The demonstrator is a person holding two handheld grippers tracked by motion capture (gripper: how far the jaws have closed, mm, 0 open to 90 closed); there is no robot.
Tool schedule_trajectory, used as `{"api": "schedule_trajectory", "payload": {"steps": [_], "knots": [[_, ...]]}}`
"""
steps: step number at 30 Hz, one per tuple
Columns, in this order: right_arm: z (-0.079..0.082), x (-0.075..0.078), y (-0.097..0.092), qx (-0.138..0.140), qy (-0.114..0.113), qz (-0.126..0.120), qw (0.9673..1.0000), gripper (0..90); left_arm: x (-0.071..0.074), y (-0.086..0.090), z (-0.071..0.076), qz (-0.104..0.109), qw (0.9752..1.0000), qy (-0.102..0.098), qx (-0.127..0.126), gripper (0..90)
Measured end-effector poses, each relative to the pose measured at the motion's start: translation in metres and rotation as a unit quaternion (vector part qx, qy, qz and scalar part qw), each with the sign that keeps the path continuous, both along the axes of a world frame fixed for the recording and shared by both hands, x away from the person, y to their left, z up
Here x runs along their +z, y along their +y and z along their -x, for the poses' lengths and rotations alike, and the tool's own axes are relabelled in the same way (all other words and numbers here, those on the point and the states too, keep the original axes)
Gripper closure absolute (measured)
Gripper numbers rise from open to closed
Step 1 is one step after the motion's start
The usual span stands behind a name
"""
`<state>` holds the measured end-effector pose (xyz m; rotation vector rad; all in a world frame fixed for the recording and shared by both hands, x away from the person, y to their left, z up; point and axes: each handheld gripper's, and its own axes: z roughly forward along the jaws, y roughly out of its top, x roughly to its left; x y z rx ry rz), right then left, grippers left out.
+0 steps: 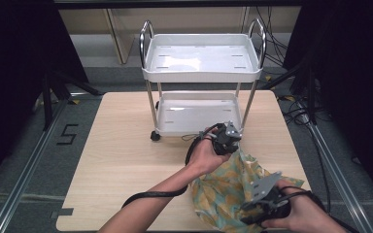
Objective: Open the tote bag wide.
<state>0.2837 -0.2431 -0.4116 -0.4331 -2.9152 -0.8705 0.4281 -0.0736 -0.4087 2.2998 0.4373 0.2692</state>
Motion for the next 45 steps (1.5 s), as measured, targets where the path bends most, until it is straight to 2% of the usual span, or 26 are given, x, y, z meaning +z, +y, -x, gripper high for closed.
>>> {"api": "schedule_trajectory", "payload": {"steps": [2, 3, 4, 5, 6, 7, 8, 10, 11, 12, 19, 20, 24, 25, 26, 27, 31, 32, 33, 37, 38, 39, 42, 43, 44, 45], "knots": [[-0.012, 0.026, -0.017, -0.056, -0.060, -0.048, 0.9954, 52.5, 0.000, -0.001, 0.001, -0.002, 1.0000, -0.001, -0.004, 89.1], [-0.012, 0.026, -0.017, -0.056, -0.060, -0.048, 0.9954, 52.5, 0.000, -0.001, 0.001, -0.002, 1.0000, -0.001, -0.004, 89.0], [-0.019, 0.039, -0.029, -0.105, -0.090, -0.061, 0.9885, 51.0, 0.000, -0.001, 0.001, -0.003, 1.0000, -0.005, -0.006, 89.1], [-0.019, 0.039, -0.029, -0.105, -0.090, -0.061, 0.9885, 51.0, 0.000, -0.001, 0.003, 0.001, 1.0000, 0.004, 0.001, 89.1], [-0.024, 0.046, -0.039, -0.158, -0.108, -0.063, 0.9794, 46.0, 0.000, -0.001, 0.004, 0.000, 1.0000, 0.004, -0.001, 89.1], [-0.024, 0.046, -0.039, -0.158, -0.108, -0.063, 0.9794, 46.0, 0.000, -0.001, 0.004, 0.000, 1.0000, 0.004, -0.001, 89.1], [-0.029, 0.047, -0.045, -0.182, -0.118, -0.058, 0.9744, 42.3, 0.001, -0.001, 0.004, 0.001, 1.0000, 0.003, 0.000, 89.1], [-0.030, 0.045, -0.046, -0.188, -0.108, -0.056, 0.9746, 40.7, 0.001, -0.001, 0.004, 0.004, 1.0000, 0.003, 0.001, 89.1], [-0.032, 0.033, -0.042, -0.194, -0.078, -0.064, 0.9758, 37.4, 0.002, -0.002, 0.004, 0.001, 1.0000, -0.003, -0.006, 89.1], [-0.034, 0.030, -0.042, -0.189, -0.070, -0.057, 0.9778, 37.2, 0.001, -0.002, 0.004, 0.002, 1.0000, 0.002, -0.003, 89.1], [-0.040, 0.012, -0.029, -0.190, -0.040, -0.027, 0.9805, 35.2, 0.000, -0.003, 0.004, 0.005, 1.0000, 0.008, -0.001, 89.1], [-0.041, 0.009, -0.027, -0.185, -0.051, -0.022, 0.9812, 36.5, 0.000, -0.003, 0.004, 0.007, 1.0000, 0.008, 0.000, 89.1], [-0.043, 0.005, -0.024, -0.177, -0.057, 0.015, 0.9824, 64.0, 0.000, -0.003, 0.005, 0.003, 0.9999, 0.000, -0.010, 89.1], [-0.043, 0.005, -0.024, -0.177, -0.057, 0.015, 0.9824, 64.0, 0.000, -0.003, 0.005, 0.003, 0.9999, 0.000, -0.010, 89.1], [-0.044, 0.006, -0.025, -0.172, -0.062, 0.028, 0.9827, 80.9, 0.000, -0.003, 0.007, 0.008, 0.9999, 0.008, -0.006, 89.0], [-0.045, 0.006, -0.026, -0.176, -0.065, 0.027, 0.9819, 87.3, 0.001, -0.002, 0.007, 0.006, 0.9999, 0.001, -0.013, 89.0], [-0.045, 0.012, -0.033, -0.188, -0.052, 0.031, 0.9804, 90.0, 0.002, -0.002, 0.008, 0.010, 0.9998, -0.003, -0.017, 88.7], [-0.044, 0.014, -0.035, -0.200, -0.042, 0.029, 0.9785, 90.0, 0.001, -0.002, 0.010, 0.018, 0.9998, 0.005, -0.008, 88.7], [-0.046, 0.018, -0.042, -0.225, -0.065, 0.040, 0.9713, 90.0, 0.002, -0.002, 0.012, 0.021, 0.9997, 0.001, -0.011, 88.3], [-0.051, 0.021, -0.061, -0.226, -0.086, 0.062, 0.9685, 90.0, 0.002, -0.006, 0.015, 0.034, 0.9994, -0.007, -0.009, 86.1], [-0.052, 0.021, -0.070, -0.248, -0.099, 0.073, 0.9608, 90.0, 0.001, -0.009, 0.017, 0.038, 0.9990, -0.014, -0.017, 83.8], [-0.052, 0.021, -0.070, -0.248, -0.099, 0.073, 0.9608, 90.0, 0.001, -0.009, 0.017, 0.038, 0.9990, -0.014, -0.017, 82.5], [-0.051, 0.019, -0.089, -0.272, -0.100, 0.095, 0.9524, 90.0, -0.001, -0.017, 0.022, 0.043, 0.9984, -0.024, -0.027, 78.1], [-0.051, 0.019, -0.089, -0.272, -0.100, 0.095, 0.9524, 90.0, -0.001, -0.017, 0.022, 0.043, 0.9984, -0.024, -0.027, 76.7], [-0.050, 0.016, -0.097, -0.284, -0.103, 0.111, 0.9468, 90.0, -0.002, -0.022, 0.025, 0.043, 0.9981, -0.030, -0.032, 74.2], [-0.050, 0.016, -0.097, -0.284, -0.103, 0.111, 0.9468, 90.0, -0.002, -0.022, 0.025, 0.043, 0.9981, -0.030, -0.032, 73.1]]}}
